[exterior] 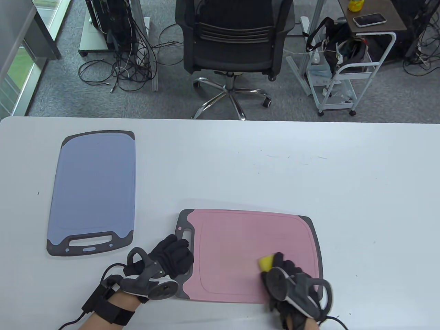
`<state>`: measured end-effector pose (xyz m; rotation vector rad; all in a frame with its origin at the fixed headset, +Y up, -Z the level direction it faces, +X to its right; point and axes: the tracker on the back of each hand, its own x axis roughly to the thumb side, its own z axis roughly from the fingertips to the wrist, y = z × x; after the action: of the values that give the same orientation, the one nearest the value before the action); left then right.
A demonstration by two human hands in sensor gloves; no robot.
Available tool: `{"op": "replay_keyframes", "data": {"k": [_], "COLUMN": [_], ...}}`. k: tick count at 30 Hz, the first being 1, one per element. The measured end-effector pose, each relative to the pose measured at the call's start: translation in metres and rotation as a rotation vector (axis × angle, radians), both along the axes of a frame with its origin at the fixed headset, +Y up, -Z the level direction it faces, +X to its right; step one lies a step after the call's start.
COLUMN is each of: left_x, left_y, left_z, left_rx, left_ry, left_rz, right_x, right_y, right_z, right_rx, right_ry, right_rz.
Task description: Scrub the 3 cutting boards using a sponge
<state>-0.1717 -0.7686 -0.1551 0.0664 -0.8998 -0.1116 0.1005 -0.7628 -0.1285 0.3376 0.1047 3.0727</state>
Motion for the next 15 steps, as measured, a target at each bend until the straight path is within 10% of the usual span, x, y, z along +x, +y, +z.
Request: {"op": "replay_keyframes", "data": {"k": [4, 7, 15], "left_x": [0.000, 0.000, 0.002], "left_y": [0.000, 0.000, 0.000], "left_z": [-0.001, -0.001, 0.000], "left_rx": [-0.009, -0.004, -0.002], "left_ry": [0.003, 0.004, 0.003], "left_rz": [0.002, 0.006, -0.012], "right_x": [-0.098, -0.098, 0.101], "right_y": [0.012, 0.014, -0.010], "right_z": [0.015, 0.015, 0.003], "right_rx": [0.051, 0.038, -0.075], "right_ry": [0.312, 0.291, -0.377], "right_rz": [0.040, 0.067, 0.057]}}
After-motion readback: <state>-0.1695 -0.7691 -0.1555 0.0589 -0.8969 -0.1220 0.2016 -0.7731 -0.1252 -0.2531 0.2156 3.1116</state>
